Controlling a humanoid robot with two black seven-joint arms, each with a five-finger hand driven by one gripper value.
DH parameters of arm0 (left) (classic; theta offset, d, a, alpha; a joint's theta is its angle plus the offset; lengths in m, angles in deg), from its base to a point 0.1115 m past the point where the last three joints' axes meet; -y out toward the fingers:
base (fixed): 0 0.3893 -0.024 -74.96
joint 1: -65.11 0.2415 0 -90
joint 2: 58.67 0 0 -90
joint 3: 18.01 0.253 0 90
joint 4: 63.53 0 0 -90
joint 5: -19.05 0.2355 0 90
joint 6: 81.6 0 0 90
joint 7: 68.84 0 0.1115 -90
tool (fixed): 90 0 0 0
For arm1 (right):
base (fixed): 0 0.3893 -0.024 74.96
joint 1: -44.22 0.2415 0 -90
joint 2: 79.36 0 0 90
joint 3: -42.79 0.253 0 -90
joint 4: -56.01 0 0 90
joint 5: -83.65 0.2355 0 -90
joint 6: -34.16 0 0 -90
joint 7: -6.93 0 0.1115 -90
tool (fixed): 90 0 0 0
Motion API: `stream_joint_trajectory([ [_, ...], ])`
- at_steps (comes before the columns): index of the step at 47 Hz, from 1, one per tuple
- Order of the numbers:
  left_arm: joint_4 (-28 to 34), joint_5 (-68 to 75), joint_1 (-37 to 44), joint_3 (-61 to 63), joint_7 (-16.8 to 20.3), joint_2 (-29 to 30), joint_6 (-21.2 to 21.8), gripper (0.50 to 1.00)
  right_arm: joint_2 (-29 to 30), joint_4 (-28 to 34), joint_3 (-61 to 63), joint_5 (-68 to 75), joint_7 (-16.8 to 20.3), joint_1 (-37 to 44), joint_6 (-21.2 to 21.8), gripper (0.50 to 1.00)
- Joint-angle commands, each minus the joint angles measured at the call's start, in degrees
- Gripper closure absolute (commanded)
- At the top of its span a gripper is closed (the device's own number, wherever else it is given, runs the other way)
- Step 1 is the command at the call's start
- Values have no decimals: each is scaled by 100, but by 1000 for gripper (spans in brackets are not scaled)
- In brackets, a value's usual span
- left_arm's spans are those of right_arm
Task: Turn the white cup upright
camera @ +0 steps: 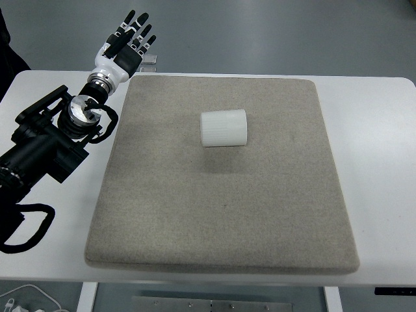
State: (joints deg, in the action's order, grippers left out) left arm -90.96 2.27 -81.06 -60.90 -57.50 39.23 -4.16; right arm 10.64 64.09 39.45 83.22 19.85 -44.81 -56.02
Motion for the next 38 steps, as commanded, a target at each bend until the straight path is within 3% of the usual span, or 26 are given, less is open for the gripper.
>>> stream_joint_trajectory([
  [1,-8,0,1,0,0,1,-1,500,0,0,0,-1,0,0,0,570],
  [17,-8,-9,-17,-44,0,27,-115,500,0,0,0,-1,0,0,0,570],
  [26,27,26,-61,18,0,36,-862,500,0,0,0,-1,0,0,0,570],
  [38,44,1194,-351,53,0,36,-748,500,0,0,0,-1,0,0,0,570],
])
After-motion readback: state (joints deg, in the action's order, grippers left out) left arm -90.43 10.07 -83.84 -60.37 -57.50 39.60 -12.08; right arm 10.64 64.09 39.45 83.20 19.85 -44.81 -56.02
